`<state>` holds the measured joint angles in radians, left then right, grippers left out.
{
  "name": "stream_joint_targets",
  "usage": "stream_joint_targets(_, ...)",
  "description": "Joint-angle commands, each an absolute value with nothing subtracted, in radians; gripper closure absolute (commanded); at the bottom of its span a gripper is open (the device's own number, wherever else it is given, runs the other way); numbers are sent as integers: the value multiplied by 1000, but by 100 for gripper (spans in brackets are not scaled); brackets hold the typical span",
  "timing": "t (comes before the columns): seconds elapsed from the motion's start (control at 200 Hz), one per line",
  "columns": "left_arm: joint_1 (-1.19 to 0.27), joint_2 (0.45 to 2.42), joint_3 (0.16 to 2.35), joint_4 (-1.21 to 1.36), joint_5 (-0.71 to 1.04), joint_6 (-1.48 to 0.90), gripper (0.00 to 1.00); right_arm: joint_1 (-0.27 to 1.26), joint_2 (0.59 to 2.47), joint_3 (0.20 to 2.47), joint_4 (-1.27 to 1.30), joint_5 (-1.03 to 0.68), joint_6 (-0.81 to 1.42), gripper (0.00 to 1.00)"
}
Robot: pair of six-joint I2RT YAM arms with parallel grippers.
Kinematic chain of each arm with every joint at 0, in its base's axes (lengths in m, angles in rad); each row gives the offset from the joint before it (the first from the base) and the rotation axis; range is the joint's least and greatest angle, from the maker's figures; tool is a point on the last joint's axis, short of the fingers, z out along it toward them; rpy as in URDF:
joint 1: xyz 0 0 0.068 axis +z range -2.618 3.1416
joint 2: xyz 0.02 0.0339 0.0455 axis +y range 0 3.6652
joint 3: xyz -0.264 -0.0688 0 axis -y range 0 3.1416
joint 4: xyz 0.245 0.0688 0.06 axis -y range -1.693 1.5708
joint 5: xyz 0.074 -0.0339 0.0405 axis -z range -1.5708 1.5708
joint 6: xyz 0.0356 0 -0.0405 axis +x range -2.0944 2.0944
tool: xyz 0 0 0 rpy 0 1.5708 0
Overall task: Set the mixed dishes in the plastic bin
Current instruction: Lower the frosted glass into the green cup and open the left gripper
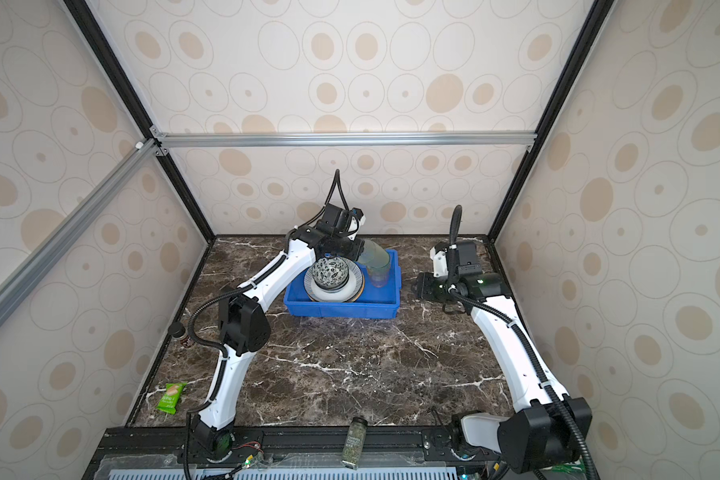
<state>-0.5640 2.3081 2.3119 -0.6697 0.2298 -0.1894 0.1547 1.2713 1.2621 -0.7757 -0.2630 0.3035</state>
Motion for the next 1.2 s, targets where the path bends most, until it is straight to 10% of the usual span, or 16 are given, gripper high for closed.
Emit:
stream_joint_targets(0.0, -575, 2313, 2367, -680, 234, -205, 100, 147, 1258, 1255, -765, -282, 309, 49)
stream_joint_targets(1.196, -577, 2255, 2440, -803, 175, -202, 78, 147, 1273, 1253, -744, -282, 304, 49)
